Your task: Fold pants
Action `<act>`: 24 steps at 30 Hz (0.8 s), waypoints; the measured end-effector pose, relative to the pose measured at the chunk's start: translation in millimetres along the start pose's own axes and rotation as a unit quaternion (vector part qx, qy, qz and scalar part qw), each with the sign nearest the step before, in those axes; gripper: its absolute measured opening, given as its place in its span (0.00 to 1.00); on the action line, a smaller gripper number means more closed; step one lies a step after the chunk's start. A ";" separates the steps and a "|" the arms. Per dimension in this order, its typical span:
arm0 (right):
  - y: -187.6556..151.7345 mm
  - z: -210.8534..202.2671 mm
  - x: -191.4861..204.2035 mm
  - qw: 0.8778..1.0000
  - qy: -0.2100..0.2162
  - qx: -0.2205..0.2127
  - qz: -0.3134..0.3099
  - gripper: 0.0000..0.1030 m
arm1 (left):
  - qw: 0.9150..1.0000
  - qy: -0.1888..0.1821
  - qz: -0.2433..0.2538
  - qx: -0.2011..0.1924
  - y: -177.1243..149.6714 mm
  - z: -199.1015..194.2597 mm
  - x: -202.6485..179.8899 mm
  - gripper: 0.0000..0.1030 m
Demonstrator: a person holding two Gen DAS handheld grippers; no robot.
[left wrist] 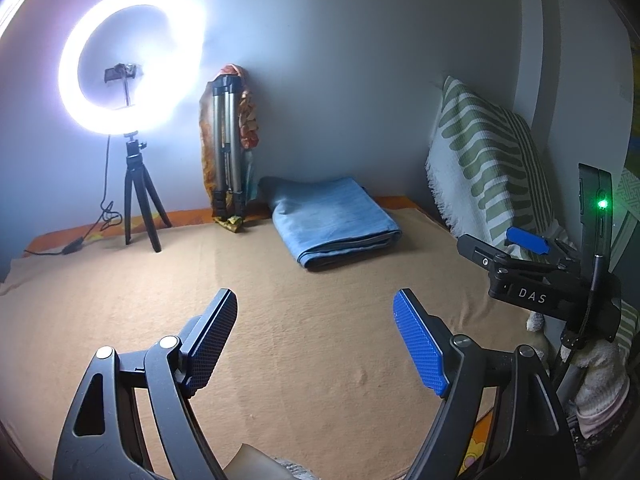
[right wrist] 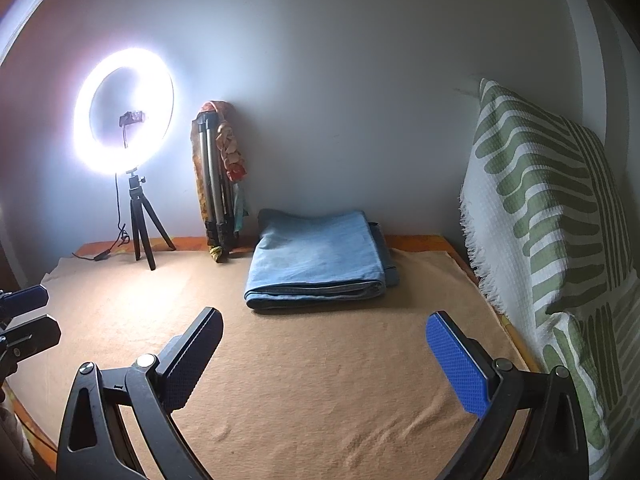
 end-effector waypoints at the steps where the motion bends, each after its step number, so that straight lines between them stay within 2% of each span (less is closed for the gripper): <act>1: -0.3 -0.1 0.2 1.000 0.000 0.000 0.000 1.00 | 1.000 0.000 0.000 0.000 0.3 -0.1 0.0 0.78; 24: -2.3 2.8 3.3 1.000 0.000 0.004 -0.009 1.00 | 1.000 -0.003 0.002 -0.001 1.2 -2.7 -2.4 0.78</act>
Point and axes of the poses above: each gripper's, at about its wrist camera, not at the fingertips, and z roughly the way its jaws point, x to its left, y to its top, the point moved 9 cm from there along z, roughly the way its jaws point, and after that the axes turned 3 degrees about z, right-handed, at the moved point
